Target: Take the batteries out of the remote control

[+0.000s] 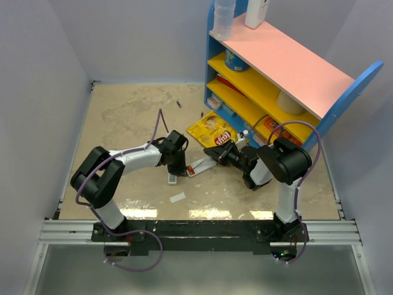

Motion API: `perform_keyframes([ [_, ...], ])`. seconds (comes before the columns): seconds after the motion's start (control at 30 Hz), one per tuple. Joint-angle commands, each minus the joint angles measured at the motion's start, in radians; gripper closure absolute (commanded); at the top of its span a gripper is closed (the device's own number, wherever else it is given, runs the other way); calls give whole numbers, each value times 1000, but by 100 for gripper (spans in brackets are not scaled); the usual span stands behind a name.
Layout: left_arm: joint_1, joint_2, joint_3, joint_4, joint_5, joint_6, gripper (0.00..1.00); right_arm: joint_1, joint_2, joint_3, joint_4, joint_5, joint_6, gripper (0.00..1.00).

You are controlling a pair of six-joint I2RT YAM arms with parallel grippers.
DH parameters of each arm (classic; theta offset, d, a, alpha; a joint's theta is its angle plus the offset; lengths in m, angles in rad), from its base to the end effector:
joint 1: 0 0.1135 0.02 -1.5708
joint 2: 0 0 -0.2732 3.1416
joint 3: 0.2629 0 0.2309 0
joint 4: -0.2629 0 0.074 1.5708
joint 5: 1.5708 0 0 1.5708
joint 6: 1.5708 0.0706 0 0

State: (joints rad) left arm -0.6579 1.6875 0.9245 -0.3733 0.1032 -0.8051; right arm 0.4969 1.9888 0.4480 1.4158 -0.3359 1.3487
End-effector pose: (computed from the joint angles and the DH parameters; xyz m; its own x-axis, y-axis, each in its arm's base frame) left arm 0.2449 -0.1985 0.1433 -0.9606 -0.1639 -0.2244 -0.0721 0.9269 -0.3682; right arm 0.2853 0.1812 0.1246 -0.7436 0.6444 -0.1785 -0.0556 0.2064 0.9769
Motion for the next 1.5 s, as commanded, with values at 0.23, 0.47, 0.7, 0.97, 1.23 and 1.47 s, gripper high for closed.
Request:
perform_keyframes([
  [0.23, -40, 84, 30, 203, 0, -42, 90, 61, -185, 83, -403, -123, -398, 100],
  [0.47, -42, 93, 33, 214, 12, -46, 90, 103, -153, 175, -483, -218, -612, 100],
  [0.7, -42, 93, 34, 201, 0, -40, 91, 158, -171, 232, -589, -232, -729, 100],
  [0.97, -40, 44, 17, 175, -14, -25, 91, 146, -229, 219, -632, -157, -688, 100],
  [1.23, -40, -34, 54, 139, 9, 29, 89, 111, -399, 285, -742, -104, -665, 100],
  [1.47, -39, -103, 48, 82, 15, 41, 87, 91, -489, 391, -911, -66, -729, 100],
])
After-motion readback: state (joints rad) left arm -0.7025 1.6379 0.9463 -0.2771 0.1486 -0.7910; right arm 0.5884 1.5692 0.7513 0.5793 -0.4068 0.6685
